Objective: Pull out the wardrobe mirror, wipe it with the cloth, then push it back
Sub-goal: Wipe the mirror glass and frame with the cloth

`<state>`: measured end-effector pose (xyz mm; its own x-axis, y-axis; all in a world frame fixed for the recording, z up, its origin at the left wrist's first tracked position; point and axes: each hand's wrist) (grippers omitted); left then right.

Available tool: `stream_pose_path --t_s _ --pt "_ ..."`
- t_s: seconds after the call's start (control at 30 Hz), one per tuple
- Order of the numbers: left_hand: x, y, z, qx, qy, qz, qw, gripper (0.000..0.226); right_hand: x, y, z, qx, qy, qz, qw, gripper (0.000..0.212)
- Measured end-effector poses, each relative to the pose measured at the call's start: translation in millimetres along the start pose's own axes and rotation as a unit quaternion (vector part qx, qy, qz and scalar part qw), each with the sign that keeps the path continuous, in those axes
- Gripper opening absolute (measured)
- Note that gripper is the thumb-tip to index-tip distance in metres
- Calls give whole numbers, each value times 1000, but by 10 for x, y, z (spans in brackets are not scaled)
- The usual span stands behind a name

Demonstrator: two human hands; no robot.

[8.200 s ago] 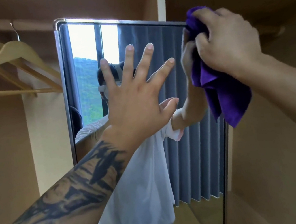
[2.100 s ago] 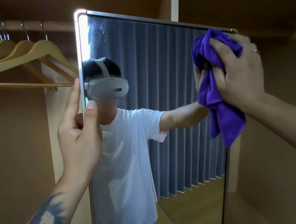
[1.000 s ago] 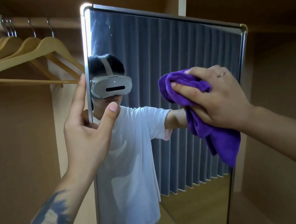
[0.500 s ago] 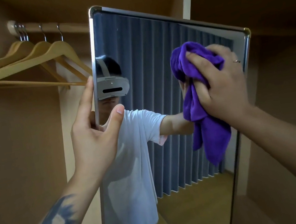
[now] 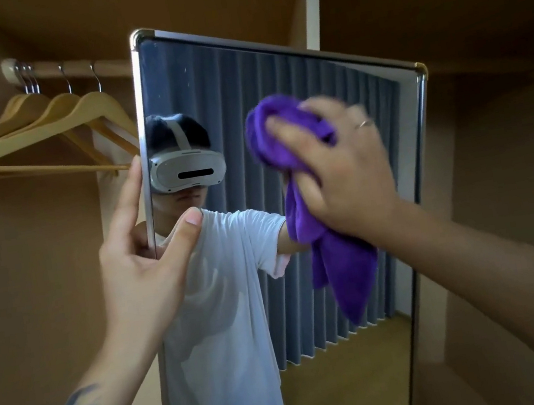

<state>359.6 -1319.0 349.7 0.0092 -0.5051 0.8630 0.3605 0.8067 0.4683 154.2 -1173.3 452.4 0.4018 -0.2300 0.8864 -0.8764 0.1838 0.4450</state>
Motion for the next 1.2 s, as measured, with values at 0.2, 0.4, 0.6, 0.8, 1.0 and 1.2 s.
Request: stream_pose_path --t_s 0.2,0.4,0.6,0.8,1.0,1.2 --pt "-4 45 4 16 10 -3 1000 74 94 250 -79 -23 -36 -136 990 51" --pt "-6 39 14 -3 5 -2 1000 70 -14 -41 33 -1 -21 -82 996 50" --pt "-19 58 16 3 13 7 1000 65 231 267 -83 -50 -41 -227 972 44" --pt "6 -16 9 -19 26 -4 999 59 121 -130 47 -12 25 59 998 55" --pt "11 -82 19 -125 37 -17 991 47 126 -221 30 -22 -57 -264 963 45" --pt "-4 -107 -7 -125 43 -15 991 42 253 -464 107 40 -9 -73 996 53"
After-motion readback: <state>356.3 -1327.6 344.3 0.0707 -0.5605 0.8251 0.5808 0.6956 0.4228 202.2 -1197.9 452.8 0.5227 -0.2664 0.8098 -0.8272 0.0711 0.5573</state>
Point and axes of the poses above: each hand's wrist, its own x-axis towards the middle knuckle, its own z-axis out of the palm, y = z × x, and after that the axes turned 2 degrees about -z, right-handed
